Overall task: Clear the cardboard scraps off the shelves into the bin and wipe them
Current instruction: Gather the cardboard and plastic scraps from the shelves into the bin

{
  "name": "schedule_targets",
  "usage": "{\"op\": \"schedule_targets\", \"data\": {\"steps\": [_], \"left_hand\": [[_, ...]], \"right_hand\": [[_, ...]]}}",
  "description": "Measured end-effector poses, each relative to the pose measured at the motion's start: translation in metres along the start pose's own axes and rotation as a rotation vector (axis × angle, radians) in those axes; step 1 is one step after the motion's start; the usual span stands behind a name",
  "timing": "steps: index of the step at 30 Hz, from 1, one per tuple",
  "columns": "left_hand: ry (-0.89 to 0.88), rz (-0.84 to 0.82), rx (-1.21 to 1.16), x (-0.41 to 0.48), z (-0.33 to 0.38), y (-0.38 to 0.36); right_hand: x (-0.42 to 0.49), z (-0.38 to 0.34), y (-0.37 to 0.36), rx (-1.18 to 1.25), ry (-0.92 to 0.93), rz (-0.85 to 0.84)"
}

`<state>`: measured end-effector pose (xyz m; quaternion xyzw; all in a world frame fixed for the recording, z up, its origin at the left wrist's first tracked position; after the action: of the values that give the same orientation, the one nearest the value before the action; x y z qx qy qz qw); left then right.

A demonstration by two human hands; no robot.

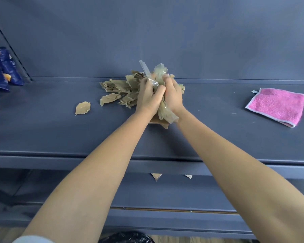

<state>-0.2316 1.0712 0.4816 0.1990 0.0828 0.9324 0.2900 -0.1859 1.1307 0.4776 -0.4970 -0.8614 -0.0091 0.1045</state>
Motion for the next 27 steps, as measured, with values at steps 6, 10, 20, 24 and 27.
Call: {"op": "schedule_targets", "data": {"steps": [6, 10, 20, 24, 27], "left_hand": [[-0.004, 0.029, 0.005, -0.01, 0.011, 0.022], [-0.021, 0.047, -0.024, -0.024, 0.001, 0.038], [-0.012, 0.029, -0.077, -0.068, -0.005, 0.079], [0.0, 0.014, -0.075, -0.085, -0.005, 0.095], [-0.028, -0.004, -0.079, -0.098, -0.004, 0.106]], "right_hand": [[-0.019, -0.019, -0.012, 0.023, 0.057, -0.003], [-0.038, -0.019, -0.023, -0.003, 0.062, -0.017], [-0.1, -0.024, -0.041, -0.056, 0.059, -0.009], [-0.124, -0.03, -0.048, -0.063, 0.079, -0.012], [-0.142, -0.033, -0.052, -0.101, 0.113, 0.017]]}}
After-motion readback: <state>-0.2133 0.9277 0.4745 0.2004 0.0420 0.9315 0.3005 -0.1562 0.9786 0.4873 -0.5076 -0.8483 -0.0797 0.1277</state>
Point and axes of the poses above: each hand's wrist, its own x-axis towards the middle knuckle, its own y-axis out of the back of the hand, z = x × y, the point moved 3 cm from there along x, towards the middle knuckle, and after that the axes turned 4 degrees about z, right-handed, at the moved point
